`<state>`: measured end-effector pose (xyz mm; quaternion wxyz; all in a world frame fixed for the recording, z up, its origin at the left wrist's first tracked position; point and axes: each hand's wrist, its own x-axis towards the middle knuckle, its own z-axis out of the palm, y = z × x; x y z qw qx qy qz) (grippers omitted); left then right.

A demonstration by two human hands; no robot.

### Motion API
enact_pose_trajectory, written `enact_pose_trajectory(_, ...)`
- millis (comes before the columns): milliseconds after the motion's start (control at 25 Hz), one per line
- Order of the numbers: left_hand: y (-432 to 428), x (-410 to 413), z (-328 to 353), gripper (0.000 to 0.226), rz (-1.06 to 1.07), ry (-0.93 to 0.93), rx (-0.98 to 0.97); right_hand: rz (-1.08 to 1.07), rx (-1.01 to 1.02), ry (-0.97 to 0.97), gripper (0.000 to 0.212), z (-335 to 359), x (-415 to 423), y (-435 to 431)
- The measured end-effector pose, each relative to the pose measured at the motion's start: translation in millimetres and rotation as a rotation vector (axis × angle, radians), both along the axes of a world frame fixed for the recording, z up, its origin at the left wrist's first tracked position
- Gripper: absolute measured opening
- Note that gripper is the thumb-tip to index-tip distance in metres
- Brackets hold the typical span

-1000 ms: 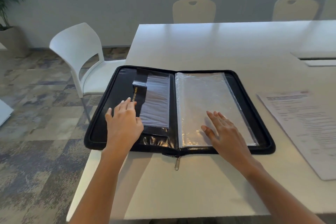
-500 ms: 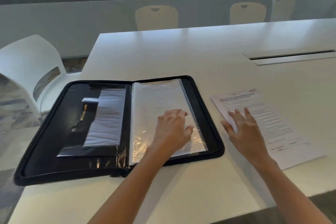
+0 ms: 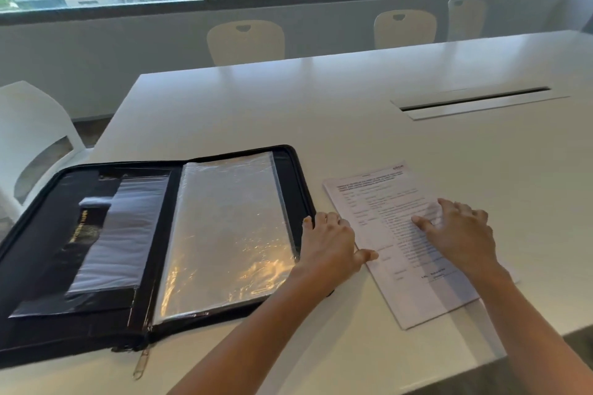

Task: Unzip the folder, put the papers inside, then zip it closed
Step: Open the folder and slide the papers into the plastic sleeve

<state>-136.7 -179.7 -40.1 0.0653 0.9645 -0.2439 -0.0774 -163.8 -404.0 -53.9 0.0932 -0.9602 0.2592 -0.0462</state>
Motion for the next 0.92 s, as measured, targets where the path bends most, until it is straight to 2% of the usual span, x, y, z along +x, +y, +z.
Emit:
enact_pose_trajectory(120, -9, -2, -1, 0.083, 0.041, 0.022, 0.027, -0.039, 0.013, 0.087, 0.086, 2, 9, -13)
enact_pose_trajectory(200, -13, -3, -1, 0.082, 0.069, 0.036, 0.036, -0.078, 0.133, 0.131, 0.083, 7, 18, -26)
enact_pose_trajectory(400, -16, -1, -1, 0.079, 0.111, 0.046, 0.012, 0.001, 0.745, -0.049, 0.030, 10, 32, -61)
enact_pose_trajectory(520, -17, 2, -5, 0.079, 0.148, 0.048, -0.035, 0.095, 1.037, -0.214, 0.016, 4, 25, -69)
enact_pose_trajectory(600, -17, 8, -5, 0.076, 0.216, 0.023, -0.218, 0.219, 1.227, -0.371, 0.026, 5, 16, -71)
enact_pose_trajectory(680, -18, 20, 4, 0.069, 0.265, 0.100, -0.606, 0.359, 1.341, -0.489, 0.034, 11, 9, -74)
enact_pose_trajectory(760, -20, 32, 20, 0.055, 0.199, 0.295, -1.054, 0.446, 1.395, -0.583, 0.039, 20, 9, -75)
enact_pose_trajectory(800, -22, 38, 29, 0.044, 0.150, 0.349, -1.215, 0.476, 1.399, -0.622, 0.041, 25, 12, -75)
enact_pose_trajectory(920, -29, 52, 59, 0.028, 0.032, 0.333, -1.467, 0.567, 1.411, -0.728, 0.044, 45, 22, -72)
